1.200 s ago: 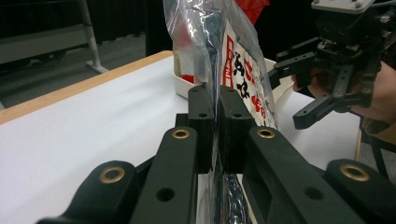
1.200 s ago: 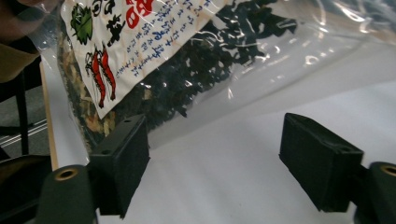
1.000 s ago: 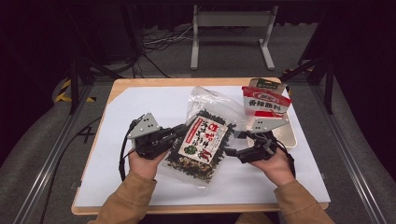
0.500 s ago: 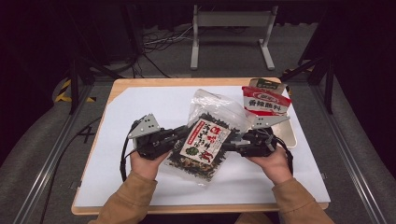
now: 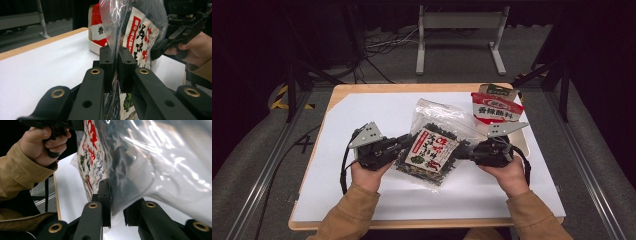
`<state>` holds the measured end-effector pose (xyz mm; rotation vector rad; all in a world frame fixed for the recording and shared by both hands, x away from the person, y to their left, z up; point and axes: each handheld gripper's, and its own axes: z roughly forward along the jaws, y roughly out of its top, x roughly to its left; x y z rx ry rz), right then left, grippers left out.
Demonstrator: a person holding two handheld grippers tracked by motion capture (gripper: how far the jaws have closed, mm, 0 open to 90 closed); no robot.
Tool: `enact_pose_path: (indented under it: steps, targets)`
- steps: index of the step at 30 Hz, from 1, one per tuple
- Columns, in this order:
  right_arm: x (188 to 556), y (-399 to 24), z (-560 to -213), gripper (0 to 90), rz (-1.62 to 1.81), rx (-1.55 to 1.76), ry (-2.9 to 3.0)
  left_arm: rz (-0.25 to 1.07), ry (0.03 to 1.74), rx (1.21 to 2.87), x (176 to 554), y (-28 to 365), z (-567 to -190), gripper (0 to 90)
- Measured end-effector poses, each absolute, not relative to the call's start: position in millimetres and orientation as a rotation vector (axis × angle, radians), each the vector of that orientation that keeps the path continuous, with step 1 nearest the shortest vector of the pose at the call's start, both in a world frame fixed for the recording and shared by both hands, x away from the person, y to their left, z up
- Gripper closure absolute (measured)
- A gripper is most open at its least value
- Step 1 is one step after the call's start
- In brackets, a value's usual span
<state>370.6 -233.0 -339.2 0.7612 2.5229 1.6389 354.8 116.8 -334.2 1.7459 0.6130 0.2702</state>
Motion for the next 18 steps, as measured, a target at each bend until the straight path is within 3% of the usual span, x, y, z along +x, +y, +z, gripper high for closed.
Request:
enact_pose_path:
  steps: [7,18]
  targets:
    - [365,-232,-329,80.4,1.637,0.705,2.537,0.257,0.600,1.731,357,121,-334,80.4]
    - [360,-236,-313,80.4,1.569,0.673,2.554,0.280,0.566,1.751,356,126,-331,55.8]
